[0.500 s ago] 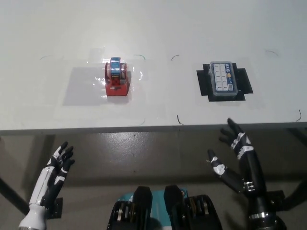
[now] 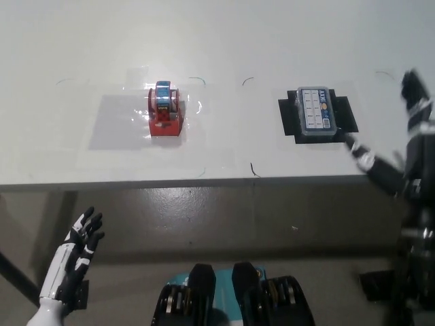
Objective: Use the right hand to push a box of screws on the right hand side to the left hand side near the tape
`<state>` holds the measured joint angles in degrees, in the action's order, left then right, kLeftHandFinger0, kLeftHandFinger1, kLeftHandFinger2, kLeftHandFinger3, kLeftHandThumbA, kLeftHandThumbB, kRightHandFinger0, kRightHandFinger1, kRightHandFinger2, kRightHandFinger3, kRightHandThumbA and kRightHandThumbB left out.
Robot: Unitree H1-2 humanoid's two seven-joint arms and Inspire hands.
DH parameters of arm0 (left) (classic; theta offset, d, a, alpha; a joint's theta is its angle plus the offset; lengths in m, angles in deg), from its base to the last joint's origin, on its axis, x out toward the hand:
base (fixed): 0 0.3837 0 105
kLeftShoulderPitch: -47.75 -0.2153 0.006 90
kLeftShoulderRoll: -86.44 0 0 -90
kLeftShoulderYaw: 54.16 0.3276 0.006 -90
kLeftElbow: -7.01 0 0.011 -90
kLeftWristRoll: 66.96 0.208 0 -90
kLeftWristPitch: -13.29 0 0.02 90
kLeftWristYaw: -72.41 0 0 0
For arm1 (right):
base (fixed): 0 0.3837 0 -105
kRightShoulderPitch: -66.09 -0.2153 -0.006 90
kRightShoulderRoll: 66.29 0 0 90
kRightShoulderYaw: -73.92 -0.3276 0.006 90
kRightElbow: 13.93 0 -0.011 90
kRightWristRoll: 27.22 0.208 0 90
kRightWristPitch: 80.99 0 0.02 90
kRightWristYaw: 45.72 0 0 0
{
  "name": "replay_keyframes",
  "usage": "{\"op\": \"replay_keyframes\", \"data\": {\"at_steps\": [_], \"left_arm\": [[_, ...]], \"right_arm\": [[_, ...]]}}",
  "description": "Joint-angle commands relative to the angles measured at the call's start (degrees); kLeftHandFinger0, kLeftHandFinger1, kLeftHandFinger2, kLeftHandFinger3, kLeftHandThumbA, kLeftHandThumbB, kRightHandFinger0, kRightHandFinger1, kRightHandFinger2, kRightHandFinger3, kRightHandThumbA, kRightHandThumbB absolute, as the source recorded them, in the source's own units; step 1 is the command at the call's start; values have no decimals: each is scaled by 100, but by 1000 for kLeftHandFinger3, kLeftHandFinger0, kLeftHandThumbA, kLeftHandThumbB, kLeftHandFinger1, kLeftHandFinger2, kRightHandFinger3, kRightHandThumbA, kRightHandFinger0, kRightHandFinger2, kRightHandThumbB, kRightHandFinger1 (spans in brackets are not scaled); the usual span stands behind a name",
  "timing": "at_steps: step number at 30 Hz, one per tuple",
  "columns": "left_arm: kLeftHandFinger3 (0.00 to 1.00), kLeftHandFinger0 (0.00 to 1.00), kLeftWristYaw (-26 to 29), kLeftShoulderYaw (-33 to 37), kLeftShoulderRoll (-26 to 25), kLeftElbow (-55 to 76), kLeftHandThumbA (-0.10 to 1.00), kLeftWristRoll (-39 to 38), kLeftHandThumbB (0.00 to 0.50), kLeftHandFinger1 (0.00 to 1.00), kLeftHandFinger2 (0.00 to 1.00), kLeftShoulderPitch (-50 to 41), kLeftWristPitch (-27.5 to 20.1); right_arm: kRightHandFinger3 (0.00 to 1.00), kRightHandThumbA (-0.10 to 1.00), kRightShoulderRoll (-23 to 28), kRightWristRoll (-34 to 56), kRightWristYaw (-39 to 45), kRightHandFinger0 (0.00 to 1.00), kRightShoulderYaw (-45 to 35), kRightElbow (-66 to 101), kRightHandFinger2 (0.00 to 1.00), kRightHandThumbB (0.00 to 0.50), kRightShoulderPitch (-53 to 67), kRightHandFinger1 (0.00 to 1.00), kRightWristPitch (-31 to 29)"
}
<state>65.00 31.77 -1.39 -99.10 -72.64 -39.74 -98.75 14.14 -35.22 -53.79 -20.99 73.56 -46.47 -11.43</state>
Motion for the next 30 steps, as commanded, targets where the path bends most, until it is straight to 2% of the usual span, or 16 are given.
{"op": "replay_keyframes", "data": {"at_steps": [1,8,15,20,28,30], "left_arm": [[1000,1000,-57,-49,-68,107,810,-40,253,1000,1000,-17,-305],[1000,1000,-69,-44,-55,71,810,-52,254,1000,1000,-132,-415],[1000,1000,-93,-16,-6,139,801,-107,251,1000,1000,-275,-370],[1000,1000,-134,-5,44,93,776,-174,246,1000,1000,-357,-438],[1000,1000,-127,-2,24,87,790,-125,255,1000,1000,-494,-469],[1000,1000,-112,2,25,87,799,-84,260,1000,1000,-529,-465]], "right_arm": [[1000,942,284,50,-3,1000,-131,-562,1000,85,-828,1000,188],[1000,1000,442,-33,-219,1000,-206,-1825,1000,152,-1919,1000,349],[1000,1000,686,157,-266,1000,-221,-4776,1000,144,-3477,1000,102],[1000,1000,720,295,-318,1000,-277,-6184,1000,154,-4070,1000,-128],[1000,1000,740,297,-413,1000,-189,-7425,1000,99,-4495,1000,-96],[1000,1000,743,328,-448,1000,-202,-7586,1000,103,-4500,1000,-63]]}}
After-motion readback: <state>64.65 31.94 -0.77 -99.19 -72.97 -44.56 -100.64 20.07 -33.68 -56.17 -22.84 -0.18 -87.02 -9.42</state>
